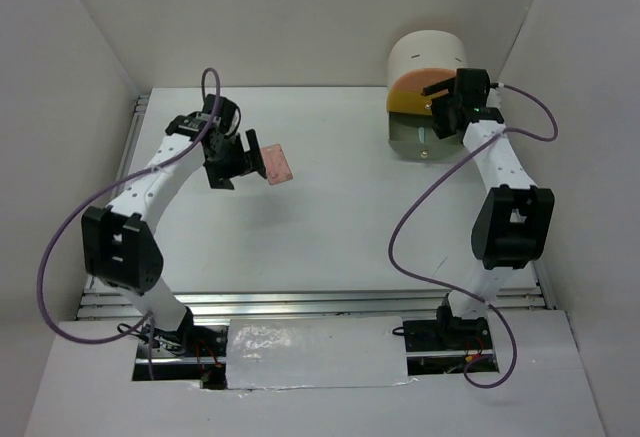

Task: Organize the makeup

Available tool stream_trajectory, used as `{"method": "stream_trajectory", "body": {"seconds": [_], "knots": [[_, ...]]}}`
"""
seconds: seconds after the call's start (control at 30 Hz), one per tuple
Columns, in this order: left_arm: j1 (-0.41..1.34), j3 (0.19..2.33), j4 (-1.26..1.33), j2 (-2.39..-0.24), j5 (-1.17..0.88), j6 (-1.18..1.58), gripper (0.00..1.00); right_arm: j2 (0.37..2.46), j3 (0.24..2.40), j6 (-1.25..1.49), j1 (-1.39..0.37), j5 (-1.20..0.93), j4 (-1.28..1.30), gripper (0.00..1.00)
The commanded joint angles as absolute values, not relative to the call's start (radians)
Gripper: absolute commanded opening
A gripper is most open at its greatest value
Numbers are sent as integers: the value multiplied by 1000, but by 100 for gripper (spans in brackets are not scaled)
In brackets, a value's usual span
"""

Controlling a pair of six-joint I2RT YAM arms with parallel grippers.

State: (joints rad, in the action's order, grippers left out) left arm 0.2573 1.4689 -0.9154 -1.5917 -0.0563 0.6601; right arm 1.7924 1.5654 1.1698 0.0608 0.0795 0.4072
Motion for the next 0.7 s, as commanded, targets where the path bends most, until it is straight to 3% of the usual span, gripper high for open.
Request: {"method": "stream_trajectory", "body": {"seconds": [0.0, 0.23, 0.4, 0.67], "knots": [[253, 1584, -871, -1724, -69, 664, 98, 1639, 1514, 1034, -24, -33, 333, 89], [258, 1787, -779, -2026, 36, 669, 97, 1396, 1142, 1017, -101, -254, 212, 89], [271, 1973, -776, -2206, 147, 703, 94, 1302, 1042, 965, -162, -296, 233, 89], [298, 2154, -816, -2350, 281, 732, 72, 1197, 965, 894, -178, -314, 284, 90]]}}
